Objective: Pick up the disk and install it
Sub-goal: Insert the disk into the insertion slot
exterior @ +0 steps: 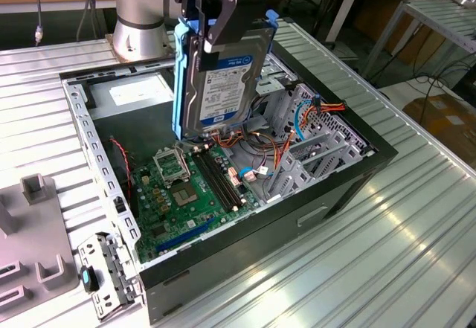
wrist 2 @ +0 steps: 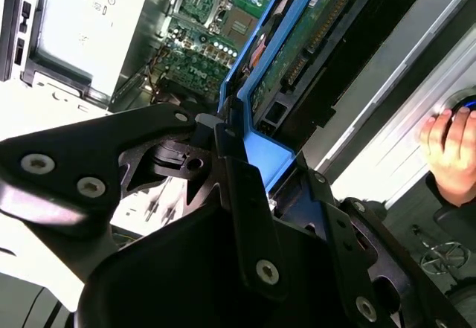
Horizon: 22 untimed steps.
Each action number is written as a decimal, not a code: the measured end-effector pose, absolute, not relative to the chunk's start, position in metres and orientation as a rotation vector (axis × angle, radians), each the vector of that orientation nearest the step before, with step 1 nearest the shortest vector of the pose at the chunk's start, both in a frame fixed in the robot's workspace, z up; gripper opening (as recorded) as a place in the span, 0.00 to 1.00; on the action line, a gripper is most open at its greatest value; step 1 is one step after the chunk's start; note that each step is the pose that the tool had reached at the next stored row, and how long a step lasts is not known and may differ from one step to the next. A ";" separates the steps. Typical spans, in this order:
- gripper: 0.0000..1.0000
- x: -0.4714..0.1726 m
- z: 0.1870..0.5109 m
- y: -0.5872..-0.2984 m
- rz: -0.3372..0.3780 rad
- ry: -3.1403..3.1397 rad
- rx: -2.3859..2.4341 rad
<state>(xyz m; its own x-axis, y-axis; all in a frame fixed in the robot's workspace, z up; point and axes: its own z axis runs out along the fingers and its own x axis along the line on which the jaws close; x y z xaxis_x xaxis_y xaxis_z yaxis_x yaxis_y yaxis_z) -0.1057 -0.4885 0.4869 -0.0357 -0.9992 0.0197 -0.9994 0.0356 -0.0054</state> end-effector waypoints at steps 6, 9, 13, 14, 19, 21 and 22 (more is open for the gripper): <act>0.37 -0.106 0.486 -0.497 0.027 -2.253 2.174; 0.37 -0.106 0.486 -0.498 0.027 -2.253 2.174; 0.37 -0.106 0.486 -0.498 0.027 -2.253 2.174; 0.37 -0.106 0.486 -0.498 0.027 -2.253 2.174; 0.37 -0.105 0.486 -0.501 0.027 -2.253 2.174; 0.37 -0.104 0.486 -0.501 0.027 -2.253 2.174; 0.37 -0.104 0.486 -0.501 0.027 -2.253 2.174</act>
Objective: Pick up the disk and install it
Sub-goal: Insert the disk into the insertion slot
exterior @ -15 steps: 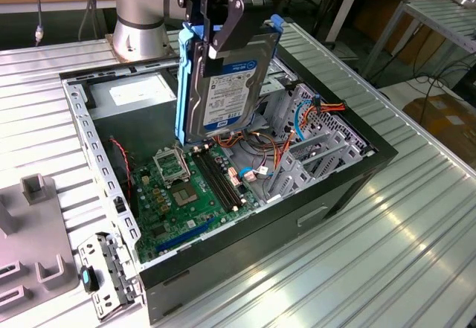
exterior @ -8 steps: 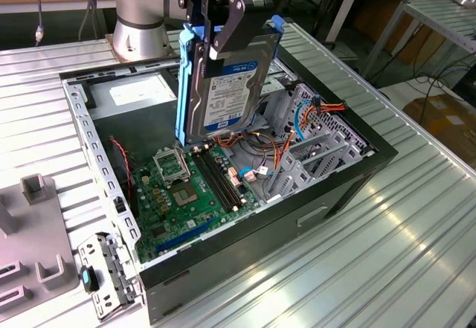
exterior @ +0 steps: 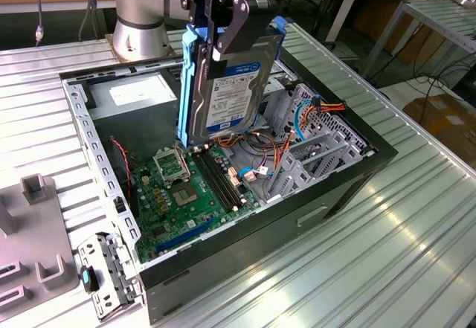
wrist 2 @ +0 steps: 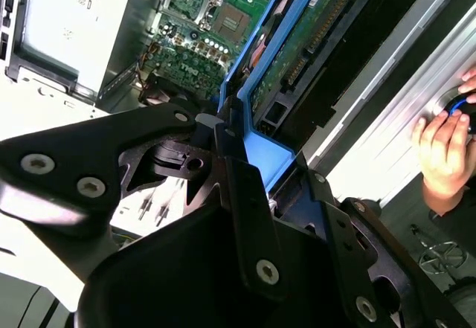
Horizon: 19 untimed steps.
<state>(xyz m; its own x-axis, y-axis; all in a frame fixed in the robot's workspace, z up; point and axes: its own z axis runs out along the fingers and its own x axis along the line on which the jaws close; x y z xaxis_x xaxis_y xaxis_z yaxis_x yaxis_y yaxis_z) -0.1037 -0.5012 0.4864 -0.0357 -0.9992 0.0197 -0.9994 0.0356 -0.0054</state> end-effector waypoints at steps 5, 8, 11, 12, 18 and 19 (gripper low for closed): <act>0.37 -0.102 0.486 -0.503 0.027 -2.253 2.174; 0.37 -0.102 0.486 -0.504 0.028 -2.253 2.174; 0.37 -0.100 0.486 -0.507 0.029 -2.252 2.173; 0.37 -0.100 0.486 -0.508 0.029 -2.252 2.173; 0.37 -0.092 0.485 -0.509 0.029 -2.252 2.173; 0.37 -0.090 0.485 -0.509 0.030 -2.252 2.173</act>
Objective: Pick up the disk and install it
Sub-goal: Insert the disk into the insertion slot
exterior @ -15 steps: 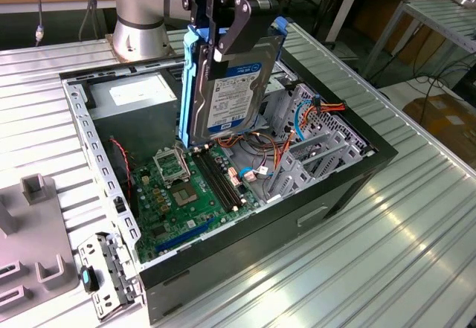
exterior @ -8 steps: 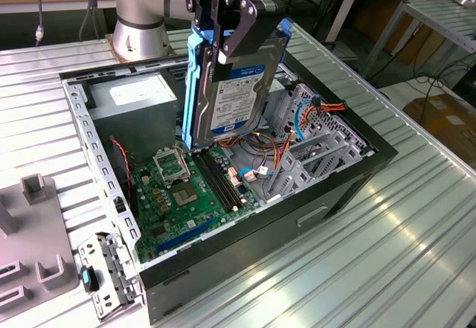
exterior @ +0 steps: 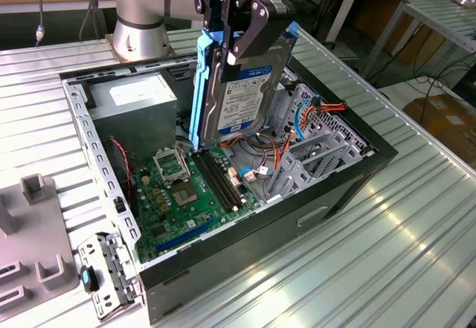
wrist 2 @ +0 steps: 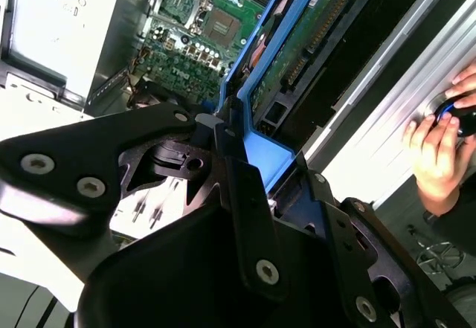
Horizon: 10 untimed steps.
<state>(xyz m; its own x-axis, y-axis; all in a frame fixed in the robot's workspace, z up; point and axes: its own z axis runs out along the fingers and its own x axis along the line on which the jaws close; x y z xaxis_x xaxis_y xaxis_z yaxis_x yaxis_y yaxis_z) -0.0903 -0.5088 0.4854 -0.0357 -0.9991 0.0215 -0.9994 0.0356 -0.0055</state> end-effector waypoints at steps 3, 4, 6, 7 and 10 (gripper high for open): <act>0.37 -0.086 0.485 -0.509 0.030 -2.252 2.173; 0.37 -0.086 0.485 -0.509 0.030 -2.252 2.173; 0.37 -0.086 0.485 -0.509 0.030 -2.252 2.173; 0.37 -0.086 0.485 -0.509 0.030 -2.252 2.173; 0.37 -0.085 0.485 -0.509 0.030 -2.252 2.173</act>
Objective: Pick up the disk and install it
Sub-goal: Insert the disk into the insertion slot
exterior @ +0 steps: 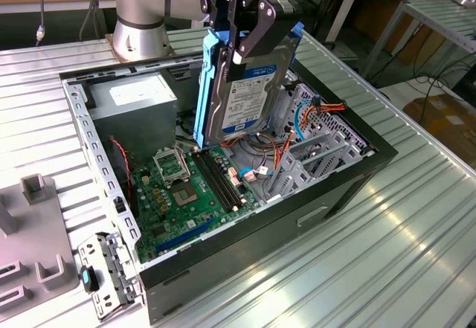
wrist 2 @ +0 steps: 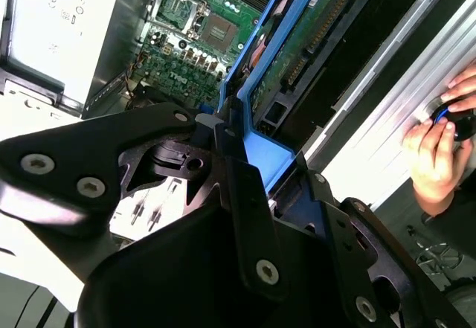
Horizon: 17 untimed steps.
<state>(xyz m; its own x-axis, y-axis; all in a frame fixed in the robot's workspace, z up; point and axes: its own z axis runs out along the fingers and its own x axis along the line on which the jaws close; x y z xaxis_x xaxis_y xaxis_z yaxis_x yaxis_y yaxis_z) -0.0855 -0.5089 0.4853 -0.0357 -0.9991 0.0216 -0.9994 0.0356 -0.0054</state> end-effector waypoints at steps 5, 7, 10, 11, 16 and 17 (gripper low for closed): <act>0.37 -0.085 0.485 -0.509 0.030 -2.252 2.173; 0.37 -0.085 0.485 -0.509 0.030 -2.252 2.173; 0.37 -0.085 0.485 -0.510 0.030 -2.252 2.173; 0.37 -0.085 0.485 -0.514 0.030 -2.252 2.173; 0.37 -0.075 0.485 -0.519 0.030 -2.252 2.173; 0.37 -0.072 0.484 -0.519 0.030 -2.252 2.173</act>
